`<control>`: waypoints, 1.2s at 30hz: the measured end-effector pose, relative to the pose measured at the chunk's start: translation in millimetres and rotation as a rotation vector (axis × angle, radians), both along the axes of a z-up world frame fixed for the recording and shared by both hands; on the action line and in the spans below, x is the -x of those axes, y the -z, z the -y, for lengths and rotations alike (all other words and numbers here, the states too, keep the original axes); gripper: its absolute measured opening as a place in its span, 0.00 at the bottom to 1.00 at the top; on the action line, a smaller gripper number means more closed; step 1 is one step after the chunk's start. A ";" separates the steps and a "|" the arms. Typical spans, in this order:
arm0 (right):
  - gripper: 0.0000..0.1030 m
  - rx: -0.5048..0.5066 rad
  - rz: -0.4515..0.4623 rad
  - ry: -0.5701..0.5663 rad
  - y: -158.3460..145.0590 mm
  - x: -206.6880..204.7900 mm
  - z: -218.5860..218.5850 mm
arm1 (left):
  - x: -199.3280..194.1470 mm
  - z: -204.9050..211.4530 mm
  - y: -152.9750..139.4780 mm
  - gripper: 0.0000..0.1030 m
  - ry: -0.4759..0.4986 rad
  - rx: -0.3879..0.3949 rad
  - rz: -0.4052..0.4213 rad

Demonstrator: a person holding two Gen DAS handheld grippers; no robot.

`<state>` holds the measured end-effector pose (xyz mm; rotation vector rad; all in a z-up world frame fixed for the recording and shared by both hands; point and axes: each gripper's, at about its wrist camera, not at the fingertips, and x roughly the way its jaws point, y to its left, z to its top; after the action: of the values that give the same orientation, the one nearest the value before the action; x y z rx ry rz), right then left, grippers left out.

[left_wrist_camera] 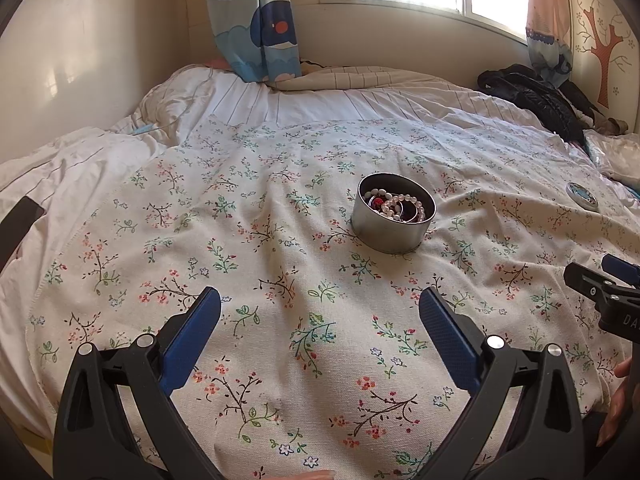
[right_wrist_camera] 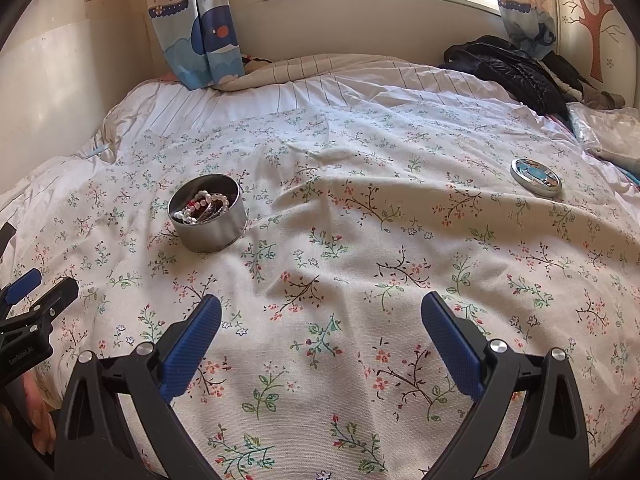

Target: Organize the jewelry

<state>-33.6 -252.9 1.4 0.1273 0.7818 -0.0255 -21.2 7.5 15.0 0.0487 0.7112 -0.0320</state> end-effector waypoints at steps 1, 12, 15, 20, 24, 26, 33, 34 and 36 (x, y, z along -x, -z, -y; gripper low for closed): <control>0.93 0.000 0.000 0.000 -0.1 0.0 -0.5 | 0.0 0.2 0.0 0.93 0.000 0.000 0.000; 0.93 0.001 -0.001 0.000 -0.2 -0.7 -1.3 | -0.8 1.7 0.8 0.93 -0.002 -0.002 -0.003; 0.93 0.002 -0.002 -0.001 0.0 -0.7 -1.3 | -3.9 1.5 3.0 0.93 -0.011 -0.013 -0.025; 0.93 0.004 -0.005 -0.005 1.3 -2.0 -2.0 | -3.5 1.5 2.2 0.93 -0.012 -0.028 -0.005; 0.93 0.001 -0.017 -0.003 3.6 -4.8 -0.8 | 2.4 0.8 -1.8 0.93 0.001 -0.010 0.031; 0.93 -0.003 -0.018 0.001 3.7 -5.4 0.4 | 5.5 -1.8 -4.2 0.93 -0.002 0.000 0.048; 0.93 -0.005 -0.004 0.017 1.5 -3.0 3.4 | -4.9 -23.9 2.8 0.93 -0.048 0.121 -0.037; 0.93 -0.004 -0.001 0.018 1.0 -2.4 3.6 | -3.9 -25.4 3.1 0.93 -0.057 0.127 -0.035; 0.93 0.000 0.004 0.021 0.2 -1.7 3.7 | -1.5 -27.4 2.5 0.93 -0.069 0.125 -0.022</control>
<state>-31.9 -256.6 1.2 0.1358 0.7768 -0.0445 -19.7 34.9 12.4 -0.0961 0.7316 -0.0109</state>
